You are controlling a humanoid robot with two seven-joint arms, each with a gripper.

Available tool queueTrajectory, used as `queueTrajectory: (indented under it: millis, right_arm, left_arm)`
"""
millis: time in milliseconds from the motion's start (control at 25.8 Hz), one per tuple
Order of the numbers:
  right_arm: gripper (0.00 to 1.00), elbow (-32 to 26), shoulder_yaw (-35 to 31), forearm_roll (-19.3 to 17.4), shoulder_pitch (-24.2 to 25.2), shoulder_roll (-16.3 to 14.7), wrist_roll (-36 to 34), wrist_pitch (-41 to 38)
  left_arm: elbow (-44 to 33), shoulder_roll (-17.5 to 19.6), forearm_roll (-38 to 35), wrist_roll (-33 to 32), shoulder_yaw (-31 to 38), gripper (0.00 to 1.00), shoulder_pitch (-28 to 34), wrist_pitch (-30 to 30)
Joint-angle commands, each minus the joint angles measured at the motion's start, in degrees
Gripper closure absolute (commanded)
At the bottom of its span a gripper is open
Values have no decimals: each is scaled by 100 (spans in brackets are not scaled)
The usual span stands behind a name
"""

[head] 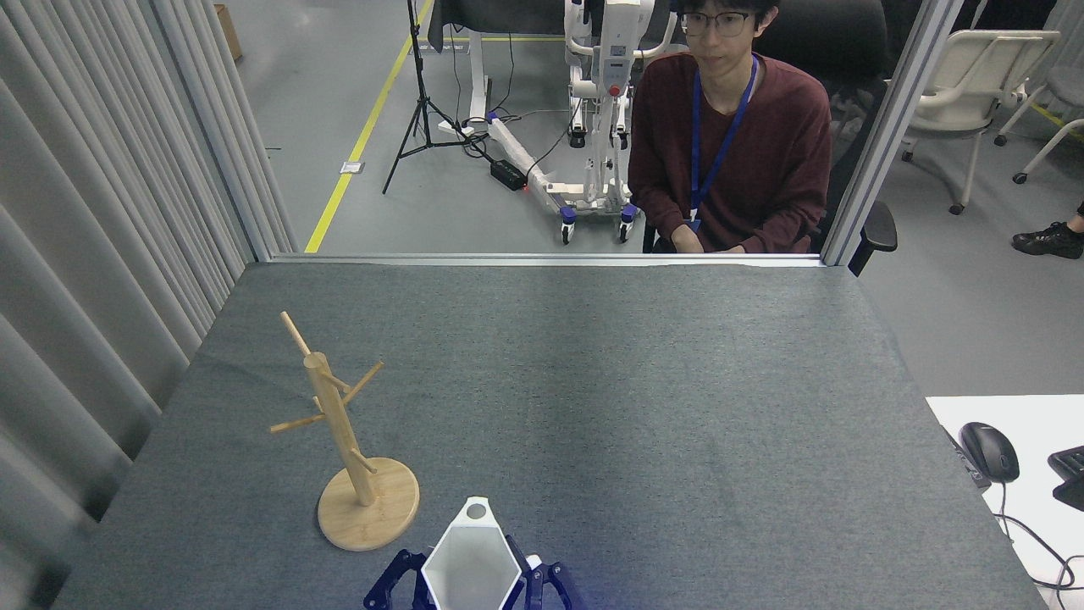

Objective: Hang cup on storage rack
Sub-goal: 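Grasp the cup with the left gripper beside the right gripper, then open the right gripper and withdraw it from the cup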

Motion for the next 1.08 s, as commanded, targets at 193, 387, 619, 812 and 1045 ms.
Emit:
queueTrajectory:
  millis: [193,387,619,812,1045]
  right_arm:
    - [2,-302,-24,-3,157,-101,-204,-299]
    - [2,-654,-59,-20,280,-180,-363,-282]
    - [2,-918,-103,-82,315,-206,-899,-273]
    - [2,-1076,-982,-1241,271,-145,-995,140]
    - [2,-681,-2696,-2472,377,-241,446,1362]
  left_arm:
    - [63,-7,-30,-76,28,98,2,32]
    - [134,-24,-65,-76,37,98,-6,32]
    - [178,-33,-74,-76,46,98,-33,32]
    - [169,-24,-91,-76,55,98,-33,146]
    - [134,-7,-82,-68,99,98,-15,243]
